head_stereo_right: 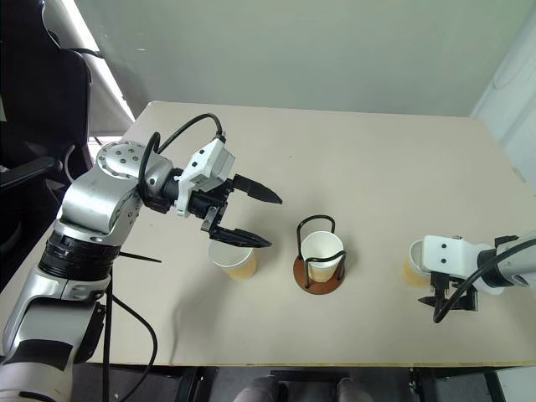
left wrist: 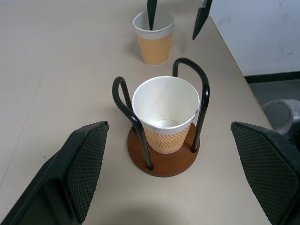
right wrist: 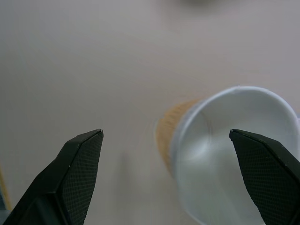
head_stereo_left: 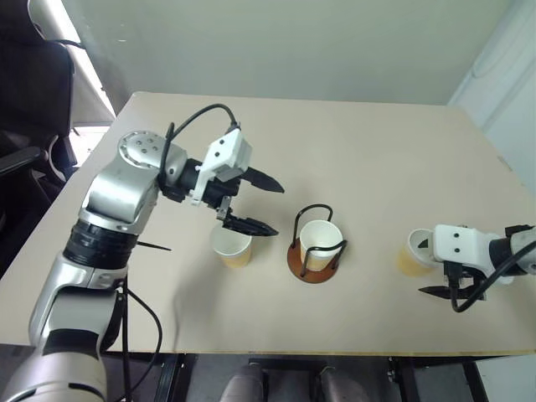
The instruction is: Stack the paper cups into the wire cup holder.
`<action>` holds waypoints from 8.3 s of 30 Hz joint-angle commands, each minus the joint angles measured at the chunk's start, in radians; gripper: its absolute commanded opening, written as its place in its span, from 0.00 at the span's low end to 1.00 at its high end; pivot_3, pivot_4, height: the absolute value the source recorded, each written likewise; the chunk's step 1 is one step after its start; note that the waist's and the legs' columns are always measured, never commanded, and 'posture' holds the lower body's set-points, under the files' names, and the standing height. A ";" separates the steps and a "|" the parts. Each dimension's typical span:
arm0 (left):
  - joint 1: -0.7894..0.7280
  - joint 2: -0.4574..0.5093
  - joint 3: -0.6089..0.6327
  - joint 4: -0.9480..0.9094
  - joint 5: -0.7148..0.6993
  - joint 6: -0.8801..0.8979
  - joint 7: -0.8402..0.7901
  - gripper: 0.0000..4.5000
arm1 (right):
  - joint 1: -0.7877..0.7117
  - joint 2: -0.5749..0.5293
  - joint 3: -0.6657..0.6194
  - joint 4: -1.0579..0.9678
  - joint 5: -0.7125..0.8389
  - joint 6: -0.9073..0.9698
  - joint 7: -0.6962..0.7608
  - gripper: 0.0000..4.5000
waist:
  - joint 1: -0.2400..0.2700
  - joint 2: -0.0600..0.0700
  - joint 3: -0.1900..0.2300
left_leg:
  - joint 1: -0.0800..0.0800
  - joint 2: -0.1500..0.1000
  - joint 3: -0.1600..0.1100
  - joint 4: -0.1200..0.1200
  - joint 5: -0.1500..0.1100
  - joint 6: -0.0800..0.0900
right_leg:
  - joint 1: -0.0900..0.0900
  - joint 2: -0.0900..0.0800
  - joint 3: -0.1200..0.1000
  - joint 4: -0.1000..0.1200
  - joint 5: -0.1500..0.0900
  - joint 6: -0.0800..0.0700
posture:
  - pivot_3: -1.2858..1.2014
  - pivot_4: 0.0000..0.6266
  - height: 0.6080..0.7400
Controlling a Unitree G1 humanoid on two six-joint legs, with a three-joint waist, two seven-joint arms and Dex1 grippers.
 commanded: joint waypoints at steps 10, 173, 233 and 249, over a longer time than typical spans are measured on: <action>-0.002 0.026 0.024 -0.049 -0.013 0.003 0.006 1.00 | -0.035 0.038 0.007 -0.043 0.048 0.037 0.023 0.23 | 0.000 0.000 0.000 | 0.000 0.000 0.000 0.000 0.000 0.000 | 0.000 0.000 0.000 0.000 0.000 0.000 | 0.52 0.24 1.00; 0.053 0.194 0.031 -0.271 0.112 -0.067 0.015 0.01 | -0.416 0.101 -0.187 -0.112 0.674 0.345 -0.117 0.61 | -0.010 0.000 0.000 | -0.001 0.000 -0.001 -0.003 -0.001 0.000 | -0.001 0.000 0.000 -0.006 0.000 0.000 | 0.52 0.24 1.00; -0.278 -0.206 -0.265 0.013 0.115 -0.310 -0.125 0.01 | -0.231 0.133 -0.301 -0.212 0.640 0.354 -0.265 0.61 | 0.002 0.000 0.000 | -0.004 0.000 0.000 0.000 -0.001 0.001 | 0.000 -0.001 0.000 -0.005 0.001 0.002 | 0.52 0.24 1.00; -0.269 -0.159 -0.309 0.000 0.082 -0.308 -0.125 0.01 | -0.244 0.131 -0.286 -0.201 0.634 0.345 -0.260 0.61 | 0.006 0.000 0.000 | -0.004 0.000 0.000 0.000 -0.001 0.002 | 0.000 -0.001 0.000 -0.006 0.001 0.002 | 0.52 0.24 1.00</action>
